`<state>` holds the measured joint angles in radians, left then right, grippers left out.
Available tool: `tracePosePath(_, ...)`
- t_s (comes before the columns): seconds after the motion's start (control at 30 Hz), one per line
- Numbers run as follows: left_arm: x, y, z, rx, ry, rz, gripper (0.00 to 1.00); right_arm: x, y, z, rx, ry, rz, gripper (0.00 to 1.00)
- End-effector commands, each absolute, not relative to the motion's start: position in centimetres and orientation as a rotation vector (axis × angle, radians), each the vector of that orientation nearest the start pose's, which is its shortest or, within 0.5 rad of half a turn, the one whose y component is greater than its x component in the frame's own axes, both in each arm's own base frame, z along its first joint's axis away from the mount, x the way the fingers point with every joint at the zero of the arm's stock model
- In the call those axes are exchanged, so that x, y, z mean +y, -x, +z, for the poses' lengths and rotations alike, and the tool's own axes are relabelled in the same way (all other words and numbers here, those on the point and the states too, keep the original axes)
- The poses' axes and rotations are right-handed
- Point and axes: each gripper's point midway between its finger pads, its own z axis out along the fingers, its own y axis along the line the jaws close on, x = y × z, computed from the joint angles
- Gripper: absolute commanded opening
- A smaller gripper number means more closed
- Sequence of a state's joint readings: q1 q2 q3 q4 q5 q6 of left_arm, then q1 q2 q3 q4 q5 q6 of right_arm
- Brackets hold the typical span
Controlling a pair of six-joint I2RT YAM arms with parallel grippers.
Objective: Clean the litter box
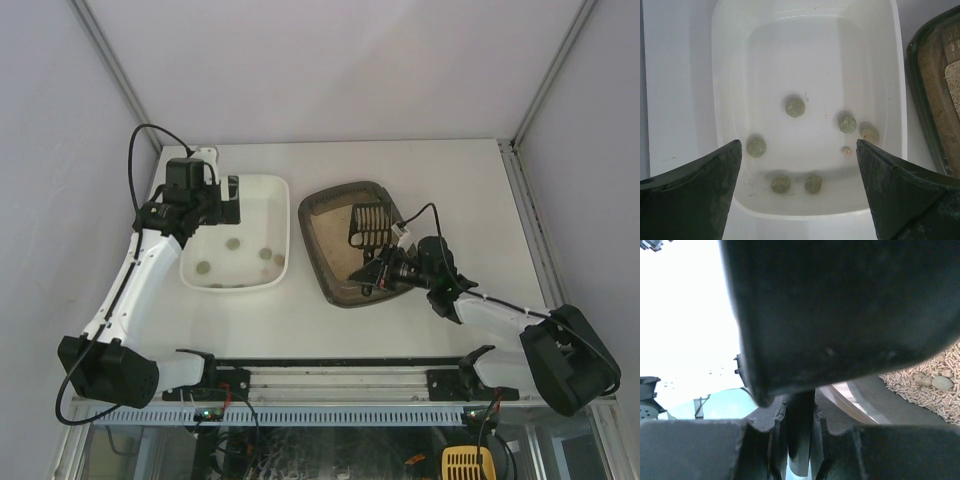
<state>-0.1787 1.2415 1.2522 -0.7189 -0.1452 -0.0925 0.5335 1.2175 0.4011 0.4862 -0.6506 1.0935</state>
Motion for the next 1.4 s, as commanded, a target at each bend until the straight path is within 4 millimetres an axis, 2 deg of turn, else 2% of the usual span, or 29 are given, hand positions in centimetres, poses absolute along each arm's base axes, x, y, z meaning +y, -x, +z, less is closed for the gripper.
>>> tracePosePath(0.0,-4.1,-34.2,23.9,2.247,-0.05,0.022,1.0,29.4,-20.0,17.6,2.163,0.021,1.696,0.0)
tracePosePath(0.1,-4.4,-34.2,23.8,2.249,-0.057,0.005,1.0,27.7,-21.5,17.5,2.124,-0.083,1.666,0.0)
tracePosePath(0.2,-4.3,-34.2,23.9,2.246,-0.055,0.009,1.0,28.3,-21.2,17.8,2.142,-0.038,1.691,0.0)
tracePosePath(0.27,-4.4,-34.2,23.9,2.246,-0.058,0.007,1.0,27.2,-21.8,17.1,2.136,-0.121,1.672,0.0)
tracePosePath(0.3,-4.5,-34.1,23.8,2.248,-0.062,0.002,1.0,27.3,-21.7,17.1,2.134,-0.109,1.671,0.0)
tracePosePath(0.37,-4.5,-34.1,23.7,2.251,-0.067,0.001,1.0,28.8,-20.6,17.2,2.18,-0.004,1.688,0.0)
tracePosePath(0.43,-4.3,-34.2,23.8,2.247,-0.063,0.014,1.0,28.4,-20.9,17.0,2.19,-0.013,1.635,0.0)
tracePosePath(0.5,-4.1,-34.2,24.1,2.242,-0.061,0.025,1.0,27.3,-22.3,17.2,2.176,-0.022,1.498,0.0)
tracePosePath(0.53,-4.0,-34.2,24.4,2.239,-0.066,0.03,1.0,27.5,-22.9,17.7,2.19,0.02,1.409,0.0)
tracePosePath(0.63,-4.2,-34.1,25.3,2.259,-0.111,-0.017,1.0,29.5,-22.9,19.0,2.293,0.218,1.172,0.0)
tracePosePath(0.77,-4.5,-34.1,26.6,2.272,-0.123,-0.157,1.0,32.0,-23.7,20.1,2.353,0.295,1.084,0.0)
tracePosePath(0.87,-3.4,-34.3,27.3,2.275,-0.064,-0.225,1.0,34.0,-24.3,19.2,2.448,0.352,0.969,0.0)
tracePosePath(0.97,-2.2,-34.3,27.6,2.296,0.036,-0.364,1.0,36.3,-25.2,17.4,2.53,0.466,0.764,0.0)
tracePosePath(1.07,-0.8,-34.1,27.1,2.341,0.131,-0.469,1.0,38.3,-25.9,16.5,2.516,0.586,0.554,0.0)
tracePosePath(1.17,0.3,-33.7,27.1,2.348,0.197,-0.502,1.0,38.8,-27.0,15.6,2.475,0.688,0.233,0.0)
tracePosePath(1.3,1.6,-33.5,27.6,2.315,0.293,-0.563,1.0,39.8,-27.8,15.1,2.299,0.85,-0.2,0.0)
tracePosePath(1.37,2.3,-33.5,27.5,2.306,0.347,-0.61,1.0,40.1,-28.1,15.1,2.207,0.907,-0.352,0.0)
